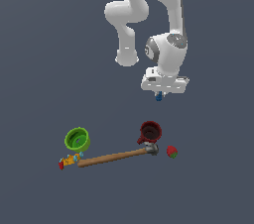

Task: Pick up a designated object from a clutter of objects.

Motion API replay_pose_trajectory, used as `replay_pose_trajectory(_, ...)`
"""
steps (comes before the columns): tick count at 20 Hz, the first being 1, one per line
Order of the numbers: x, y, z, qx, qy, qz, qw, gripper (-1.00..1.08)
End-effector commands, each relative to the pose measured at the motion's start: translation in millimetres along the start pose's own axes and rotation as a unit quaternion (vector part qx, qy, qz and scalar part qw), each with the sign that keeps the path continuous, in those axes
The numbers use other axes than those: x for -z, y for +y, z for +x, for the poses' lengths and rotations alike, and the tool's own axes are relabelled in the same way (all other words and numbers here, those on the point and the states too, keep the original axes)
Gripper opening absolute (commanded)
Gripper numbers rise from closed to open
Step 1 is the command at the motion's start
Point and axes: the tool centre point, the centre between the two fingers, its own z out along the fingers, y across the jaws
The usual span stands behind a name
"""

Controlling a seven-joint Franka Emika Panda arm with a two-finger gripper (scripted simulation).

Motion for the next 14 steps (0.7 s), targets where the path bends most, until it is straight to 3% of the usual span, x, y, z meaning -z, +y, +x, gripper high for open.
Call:
replay_pose_trajectory(1, 19.7, 4.1, 5.0, 0.0, 0.0, 0.001, 1.0, -1.0)
replay_pose_trajectory(14, 136.7, 29.1, 36.9, 0.001, -0.001, 0.003, 1.0, -1.0)
